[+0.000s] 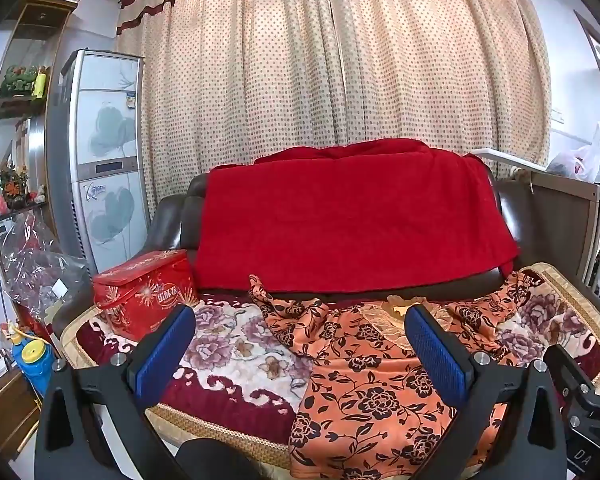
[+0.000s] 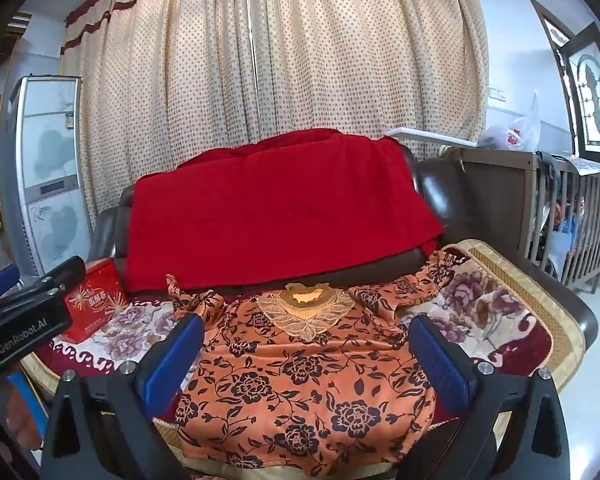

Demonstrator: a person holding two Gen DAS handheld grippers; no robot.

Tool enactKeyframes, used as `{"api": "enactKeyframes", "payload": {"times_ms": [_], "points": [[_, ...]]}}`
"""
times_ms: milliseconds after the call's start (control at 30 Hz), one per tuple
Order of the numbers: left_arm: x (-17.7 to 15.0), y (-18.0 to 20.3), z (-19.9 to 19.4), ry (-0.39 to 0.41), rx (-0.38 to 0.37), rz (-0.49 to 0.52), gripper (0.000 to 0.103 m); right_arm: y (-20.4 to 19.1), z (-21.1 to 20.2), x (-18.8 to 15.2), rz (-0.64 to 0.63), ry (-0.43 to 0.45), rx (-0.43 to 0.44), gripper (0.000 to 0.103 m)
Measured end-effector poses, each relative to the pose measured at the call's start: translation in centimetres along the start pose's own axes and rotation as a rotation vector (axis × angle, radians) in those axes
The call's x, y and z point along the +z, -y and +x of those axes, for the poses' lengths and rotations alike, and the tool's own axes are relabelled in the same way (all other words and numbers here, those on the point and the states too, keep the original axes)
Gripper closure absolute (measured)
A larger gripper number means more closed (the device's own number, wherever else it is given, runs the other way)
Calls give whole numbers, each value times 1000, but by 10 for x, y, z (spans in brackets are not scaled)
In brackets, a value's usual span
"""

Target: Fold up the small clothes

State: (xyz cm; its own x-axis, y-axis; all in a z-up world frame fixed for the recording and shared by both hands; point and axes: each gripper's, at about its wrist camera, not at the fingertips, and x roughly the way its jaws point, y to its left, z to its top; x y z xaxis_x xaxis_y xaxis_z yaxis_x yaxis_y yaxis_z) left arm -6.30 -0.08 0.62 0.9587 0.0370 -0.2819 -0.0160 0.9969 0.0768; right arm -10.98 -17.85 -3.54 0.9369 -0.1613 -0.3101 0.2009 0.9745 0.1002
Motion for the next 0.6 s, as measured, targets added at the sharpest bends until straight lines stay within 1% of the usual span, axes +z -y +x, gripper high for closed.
{"api": "enactKeyframes", "payload": {"times_ms": [200,267,333,433,467,600], "points": [[-2,-1,3,-5,2,0,0,-5,1,-6,-11,0,4,0],[-3,-2,4,-7,5,-2,0,-1,3,0,-13,-12,12,0],[-3,-2,5,-8,5,-3,0,-1,3,-3,-5,-16,13,0],[-4,-2,6,-7,7,-2,0,-3,5,1,-1,-29,15,0],[-4,-2,6,-8,8,-1,0,-4,5,0,-15,-17,9,0],[-5,-1,9,-13,7,3,0,-2,9,-1,-11,-27,13,0]]}}
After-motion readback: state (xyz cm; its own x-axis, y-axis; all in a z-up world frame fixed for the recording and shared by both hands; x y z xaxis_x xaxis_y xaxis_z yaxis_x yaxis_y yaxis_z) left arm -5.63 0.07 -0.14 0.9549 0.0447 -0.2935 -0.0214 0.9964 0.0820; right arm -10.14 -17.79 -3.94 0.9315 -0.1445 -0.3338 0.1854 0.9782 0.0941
